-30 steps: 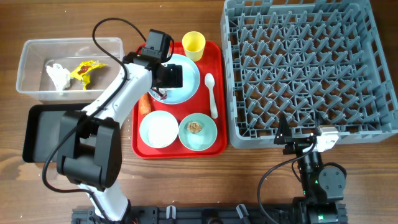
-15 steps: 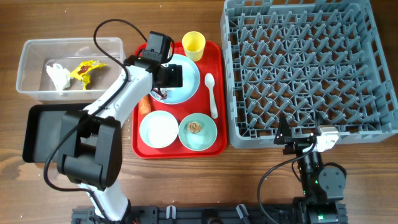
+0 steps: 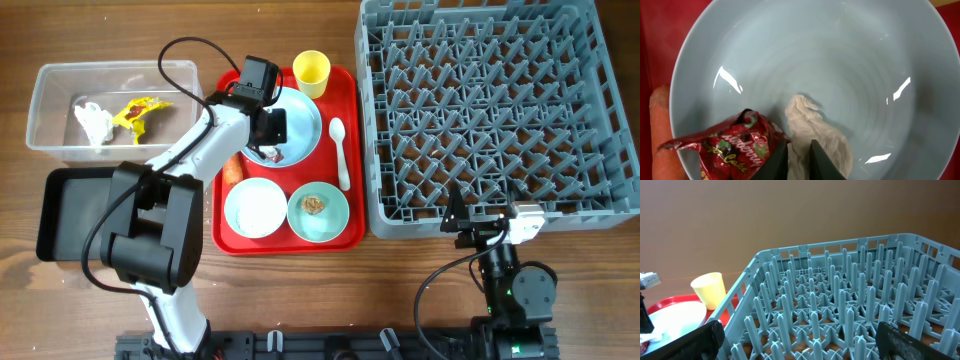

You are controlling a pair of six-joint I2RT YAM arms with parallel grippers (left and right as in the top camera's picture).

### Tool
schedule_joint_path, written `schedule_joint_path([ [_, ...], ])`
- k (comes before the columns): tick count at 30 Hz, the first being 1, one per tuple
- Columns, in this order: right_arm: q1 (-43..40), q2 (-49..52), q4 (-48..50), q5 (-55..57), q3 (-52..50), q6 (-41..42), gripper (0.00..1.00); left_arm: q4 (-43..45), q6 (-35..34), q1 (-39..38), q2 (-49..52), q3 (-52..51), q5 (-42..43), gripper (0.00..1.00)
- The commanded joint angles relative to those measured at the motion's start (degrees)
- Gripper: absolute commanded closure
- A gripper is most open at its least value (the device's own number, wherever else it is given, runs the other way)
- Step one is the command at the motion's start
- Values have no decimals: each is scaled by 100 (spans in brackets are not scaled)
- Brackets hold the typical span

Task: Sort waste into correct bins and load items into the dishwasher rack
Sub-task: 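Reach left gripper to plate and grasp remaining tissue, then carry tissue to clear bin and open left gripper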

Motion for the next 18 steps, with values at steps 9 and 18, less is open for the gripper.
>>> schedule_joint_path([
  [9, 7, -20, 33, 57, -7, 35, 0, -68, 39, 35, -949, 442, -125, 96],
  [18, 7, -20, 35, 57, -7, 39, 0, 116, 11, 942, -1606, 501, -125, 94],
])
